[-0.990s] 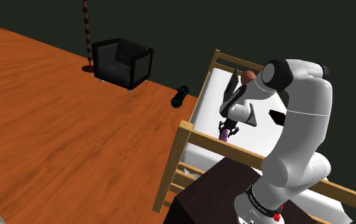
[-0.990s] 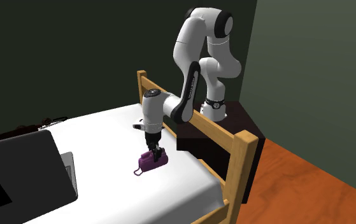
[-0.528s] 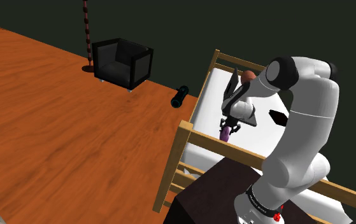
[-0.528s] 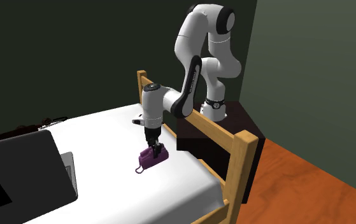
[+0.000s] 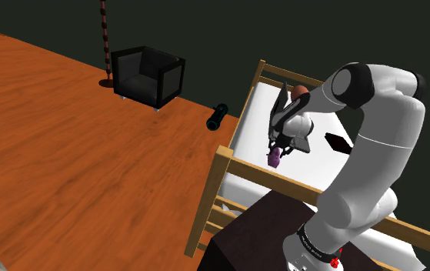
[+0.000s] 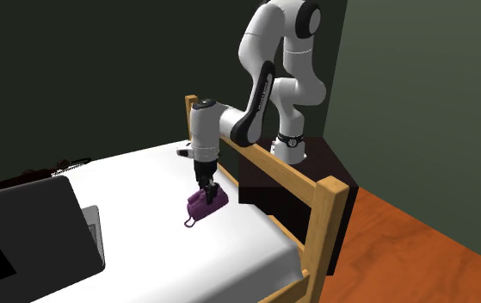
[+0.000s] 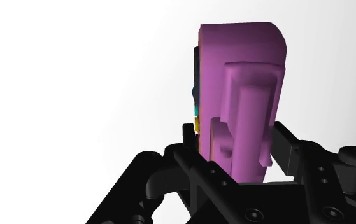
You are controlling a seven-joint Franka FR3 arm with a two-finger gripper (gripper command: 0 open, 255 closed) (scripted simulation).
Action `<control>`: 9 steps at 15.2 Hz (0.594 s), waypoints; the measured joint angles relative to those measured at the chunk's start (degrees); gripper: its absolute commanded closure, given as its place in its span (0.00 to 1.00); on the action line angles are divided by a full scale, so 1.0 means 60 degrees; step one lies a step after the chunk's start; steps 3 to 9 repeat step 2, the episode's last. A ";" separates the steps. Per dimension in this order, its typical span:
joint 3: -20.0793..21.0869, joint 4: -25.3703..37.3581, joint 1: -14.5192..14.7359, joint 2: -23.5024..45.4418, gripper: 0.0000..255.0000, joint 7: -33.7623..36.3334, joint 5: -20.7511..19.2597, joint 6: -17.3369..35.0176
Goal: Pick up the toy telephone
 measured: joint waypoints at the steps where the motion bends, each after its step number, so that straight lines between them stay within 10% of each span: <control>1: -0.0052 0.0005 0.0045 -0.0116 1.00 0.0062 -0.0084 -0.0116; 9: -0.0091 -0.0009 0.0070 -0.0208 1.00 0.0098 -0.0146 -0.0189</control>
